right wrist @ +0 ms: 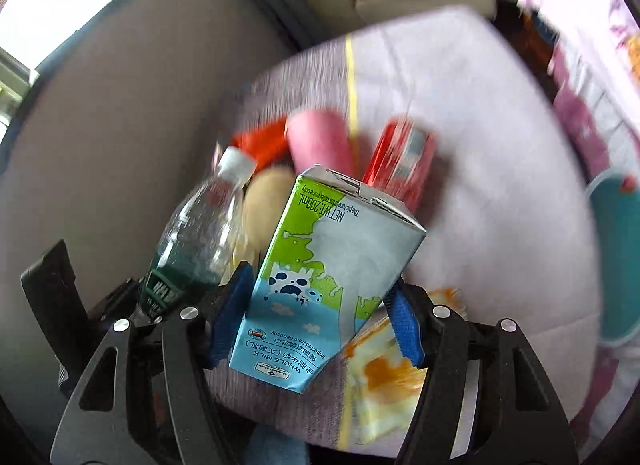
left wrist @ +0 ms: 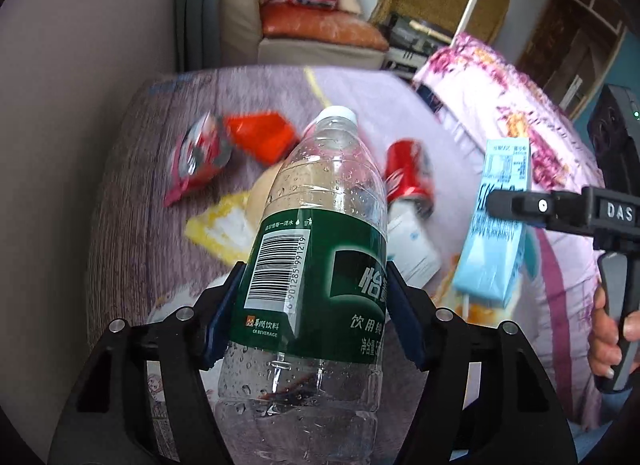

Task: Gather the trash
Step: 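Carry bottle and carton to the teal bucket and open both tools to drop them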

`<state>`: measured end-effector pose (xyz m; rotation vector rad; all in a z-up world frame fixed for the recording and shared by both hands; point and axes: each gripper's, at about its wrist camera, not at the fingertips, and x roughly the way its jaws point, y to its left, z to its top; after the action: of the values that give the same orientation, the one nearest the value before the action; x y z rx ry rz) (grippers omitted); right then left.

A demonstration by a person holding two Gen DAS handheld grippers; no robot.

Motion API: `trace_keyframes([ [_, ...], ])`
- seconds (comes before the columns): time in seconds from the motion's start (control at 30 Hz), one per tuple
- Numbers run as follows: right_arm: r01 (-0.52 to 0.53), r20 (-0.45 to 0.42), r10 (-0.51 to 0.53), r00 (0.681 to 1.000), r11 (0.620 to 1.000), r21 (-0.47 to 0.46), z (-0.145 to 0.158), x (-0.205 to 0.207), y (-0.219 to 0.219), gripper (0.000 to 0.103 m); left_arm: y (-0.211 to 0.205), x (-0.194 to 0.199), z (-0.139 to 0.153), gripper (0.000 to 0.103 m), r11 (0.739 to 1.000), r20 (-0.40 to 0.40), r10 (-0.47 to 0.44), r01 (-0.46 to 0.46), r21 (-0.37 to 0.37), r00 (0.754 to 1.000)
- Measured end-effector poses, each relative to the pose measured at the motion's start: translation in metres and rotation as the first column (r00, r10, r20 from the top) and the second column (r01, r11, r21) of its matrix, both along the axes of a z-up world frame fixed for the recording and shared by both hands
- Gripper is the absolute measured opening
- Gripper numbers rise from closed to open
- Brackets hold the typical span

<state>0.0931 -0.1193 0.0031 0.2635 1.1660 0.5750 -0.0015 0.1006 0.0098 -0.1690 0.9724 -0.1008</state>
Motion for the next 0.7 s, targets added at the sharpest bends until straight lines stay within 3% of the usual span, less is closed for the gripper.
trace_keyframes([
  [0.23,0.173,0.135,-0.170,0.976,0.985,-0.007,0.039,0.007,-0.087,0.062,-0.061,0.024,0.034,0.068,0.992,0.056,-0.117,0.119,-0.031,0.992],
  [0.4,0.375,0.172,-0.361,0.916,0.926,-0.053,0.038,0.010,-0.190,0.062,-0.147,0.067,0.032,0.068,0.960,0.010,-0.271,0.271,-0.066,0.963],
  [0.53,0.511,0.193,-0.485,0.853,0.851,-0.120,0.017,0.006,-0.264,0.062,-0.222,0.095,0.016,0.068,0.919,-0.058,-0.392,0.388,-0.078,0.918],
  [0.7,0.586,0.164,-0.564,0.809,0.796,-0.151,-0.016,0.001,-0.326,0.062,-0.313,0.118,-0.023,0.068,0.866,-0.176,-0.499,0.498,-0.049,0.849],
])
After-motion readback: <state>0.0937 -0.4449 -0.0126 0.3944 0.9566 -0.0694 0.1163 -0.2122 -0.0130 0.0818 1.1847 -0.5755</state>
